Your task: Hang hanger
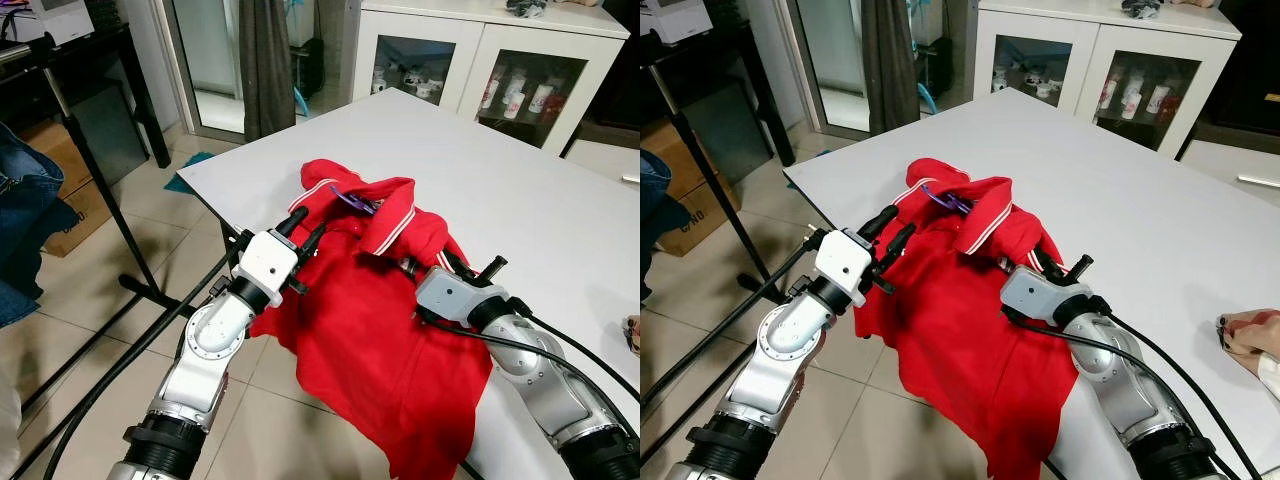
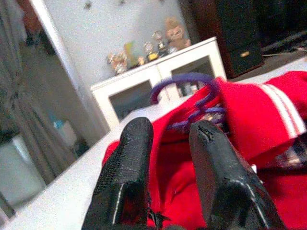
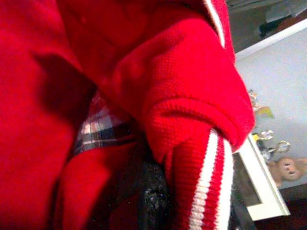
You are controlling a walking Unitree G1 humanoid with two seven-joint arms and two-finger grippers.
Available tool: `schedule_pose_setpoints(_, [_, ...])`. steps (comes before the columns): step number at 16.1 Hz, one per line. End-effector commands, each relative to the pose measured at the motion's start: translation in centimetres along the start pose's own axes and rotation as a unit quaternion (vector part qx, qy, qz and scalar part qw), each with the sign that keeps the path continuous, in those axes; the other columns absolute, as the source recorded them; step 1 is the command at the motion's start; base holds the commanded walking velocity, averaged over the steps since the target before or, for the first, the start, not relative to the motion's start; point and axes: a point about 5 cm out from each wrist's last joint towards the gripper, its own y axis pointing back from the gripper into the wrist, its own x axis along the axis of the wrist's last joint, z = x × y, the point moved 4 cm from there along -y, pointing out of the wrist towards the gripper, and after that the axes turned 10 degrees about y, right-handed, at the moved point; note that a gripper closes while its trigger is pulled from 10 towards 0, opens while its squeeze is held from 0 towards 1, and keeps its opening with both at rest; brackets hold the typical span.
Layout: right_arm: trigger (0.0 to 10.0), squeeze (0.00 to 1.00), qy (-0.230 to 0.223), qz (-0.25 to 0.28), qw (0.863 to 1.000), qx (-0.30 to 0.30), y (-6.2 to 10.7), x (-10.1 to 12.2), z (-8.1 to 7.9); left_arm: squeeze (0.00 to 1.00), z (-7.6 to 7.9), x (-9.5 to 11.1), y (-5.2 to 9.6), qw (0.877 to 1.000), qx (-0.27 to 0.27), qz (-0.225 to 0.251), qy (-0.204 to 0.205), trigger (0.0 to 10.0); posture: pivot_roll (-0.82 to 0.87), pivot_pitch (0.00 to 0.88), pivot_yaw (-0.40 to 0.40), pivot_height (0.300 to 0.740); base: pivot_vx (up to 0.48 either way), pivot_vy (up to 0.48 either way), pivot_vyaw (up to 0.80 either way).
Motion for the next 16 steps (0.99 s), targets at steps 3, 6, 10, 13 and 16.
schedule_pose_setpoints(3, [10.0, 0.0, 0.031, -0.01, 0.999, -0.014, -0.3, -0.4, 0.9, 0.0, 0.6, 0.5, -0.1, 0.998, -0.03, 0.014, -0.046, 10.0, 0.04, 0.043, 0.0, 0.74, 0.0, 0.0, 0.0])
schedule_pose_setpoints(6, [10.0, 0.0, 0.112, -0.01, 0.993, -0.024, -0.5, -0.6, 1.5, 0.0, 0.7, 1.8, -0.5, 0.98, -0.065, 0.044, -0.183, 10.0, 0.05, 0.041, 0.0, 0.74, 0.0, 0.0, 0.0])
schedule_pose_setpoints(10, [10.0, 0.0, 0.178, 0.016, 0.984, -0.017, -0.2, 0.1, 0.7, 0.0, 0.3, 2.0, -0.7, 0.97, -0.069, 0.05, -0.226, 10.0, 0.05, 0.039, 0.001, 0.74, 0.0, 0.0, 0.0])
schedule_pose_setpoints(13, [10.0, 0.0, 0.183, 0.043, 0.981, -0.052, -0.1, 1.3, 1.5, 0.0, 0.3, 0.1, -0.5, 0.969, -0.08, 0.014, -0.232, 10.0, 0.05, 0.039, 0.005, 0.74, 0.0, 0.0, 0.0])
schedule_pose_setpoints(16, [10.0, 0.0, 0.192, 0.061, 0.977, -0.072, 0.0, 2.0, 2.2, 0.0, 0.4, -0.5, -0.3, 0.971, -0.087, 0.001, -0.222, 10.0, 0.04, 0.04, 0.006, 0.74, 0.0, 0.0, 0.0])
